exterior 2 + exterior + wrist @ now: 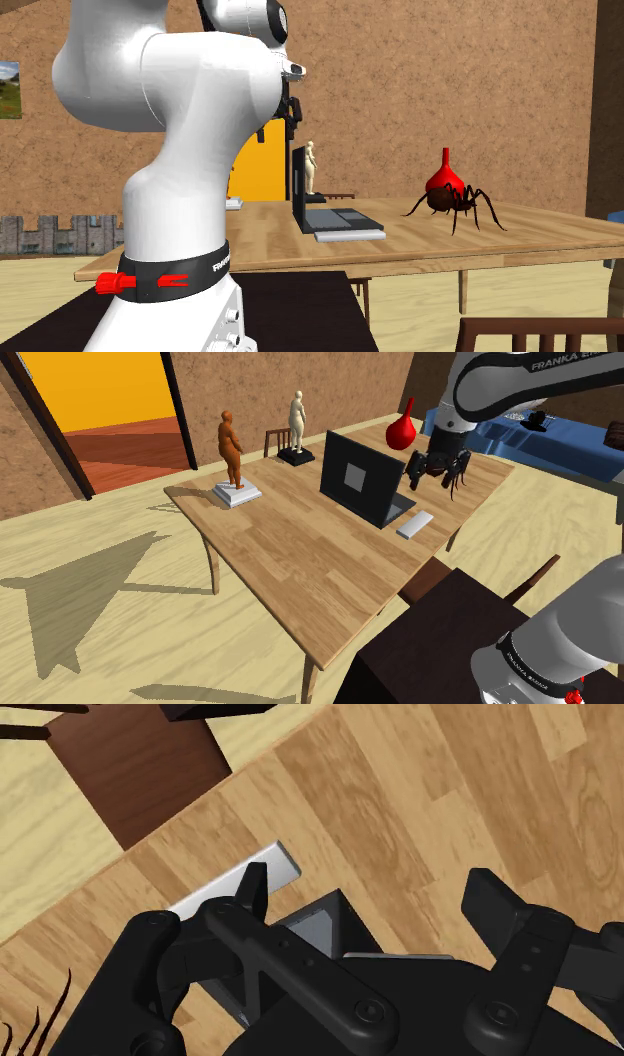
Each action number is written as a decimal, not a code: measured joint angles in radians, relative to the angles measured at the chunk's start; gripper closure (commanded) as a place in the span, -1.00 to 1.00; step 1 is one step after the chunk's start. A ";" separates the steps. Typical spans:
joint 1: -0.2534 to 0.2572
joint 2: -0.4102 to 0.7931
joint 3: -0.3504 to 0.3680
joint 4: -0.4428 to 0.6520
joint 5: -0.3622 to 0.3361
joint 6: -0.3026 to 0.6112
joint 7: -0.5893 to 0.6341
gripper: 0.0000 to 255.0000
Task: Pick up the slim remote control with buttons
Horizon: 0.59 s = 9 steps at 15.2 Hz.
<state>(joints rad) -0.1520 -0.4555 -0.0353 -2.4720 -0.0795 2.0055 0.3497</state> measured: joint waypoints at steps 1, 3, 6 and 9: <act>-0.010 0.030 -0.006 0.001 0.000 0.030 0.016 -1.00; -0.031 0.098 -0.021 0.010 0.002 0.090 0.048 -1.00; -0.059 0.194 -0.042 0.026 0.009 0.173 0.094 -1.00; -0.085 0.290 -0.067 0.042 0.021 0.254 0.133 -1.00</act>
<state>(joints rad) -0.2373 -0.1651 -0.1020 -2.4299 -0.0590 2.2600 0.4825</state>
